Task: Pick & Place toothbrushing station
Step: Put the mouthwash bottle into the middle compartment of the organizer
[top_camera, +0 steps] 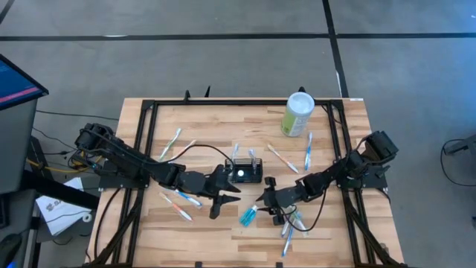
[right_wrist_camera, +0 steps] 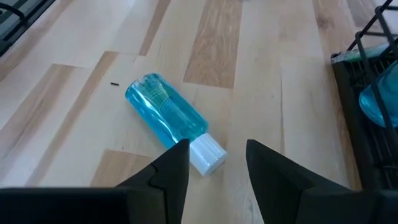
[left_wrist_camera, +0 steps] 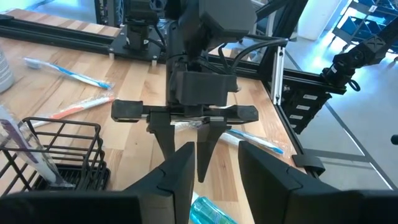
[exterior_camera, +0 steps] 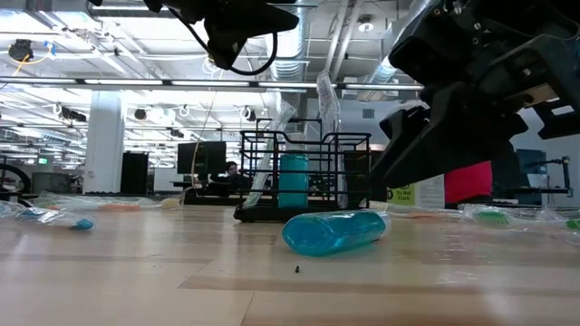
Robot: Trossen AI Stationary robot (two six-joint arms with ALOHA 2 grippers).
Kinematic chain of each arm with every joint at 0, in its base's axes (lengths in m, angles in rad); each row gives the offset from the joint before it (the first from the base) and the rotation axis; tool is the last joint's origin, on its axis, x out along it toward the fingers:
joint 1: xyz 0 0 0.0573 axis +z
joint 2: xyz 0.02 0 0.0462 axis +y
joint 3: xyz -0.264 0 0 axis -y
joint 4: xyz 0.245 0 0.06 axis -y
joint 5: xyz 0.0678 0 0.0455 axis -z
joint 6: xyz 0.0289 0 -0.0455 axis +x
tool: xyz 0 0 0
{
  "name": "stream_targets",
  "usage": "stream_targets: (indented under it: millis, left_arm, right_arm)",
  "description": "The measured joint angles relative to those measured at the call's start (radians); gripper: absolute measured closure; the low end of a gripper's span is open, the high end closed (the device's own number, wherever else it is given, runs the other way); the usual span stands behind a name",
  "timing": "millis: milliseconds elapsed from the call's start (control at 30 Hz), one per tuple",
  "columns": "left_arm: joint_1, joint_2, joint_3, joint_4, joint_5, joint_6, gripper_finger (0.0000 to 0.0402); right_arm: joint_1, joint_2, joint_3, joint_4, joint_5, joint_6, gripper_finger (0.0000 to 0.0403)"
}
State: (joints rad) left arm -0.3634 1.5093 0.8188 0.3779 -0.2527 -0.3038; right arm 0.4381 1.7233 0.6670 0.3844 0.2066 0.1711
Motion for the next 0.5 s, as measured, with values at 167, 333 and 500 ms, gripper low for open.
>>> stream_targets:
  millis: [167, 333, 500]
  left_arm:
    - [0.0, 0.0, 0.0, 0.005, 0.0, 0.0, 0.0285]
    - [0.0, 0.0, 0.0, 0.007, 0.0, 0.0, 0.0285]
    - [0.0, 0.0, 0.0, 0.008, 0.0, 0.0, 0.0285]
  right_arm:
    - [0.0, 0.0, 0.0, -0.01, 0.0, 0.014, 0.0253]
    - [0.0, 0.0, 0.0, -0.01, 0.001, 0.014, 0.0249]
    - [-0.008, 0.0, 0.0, -0.011, 0.001, 0.008, 0.0234]
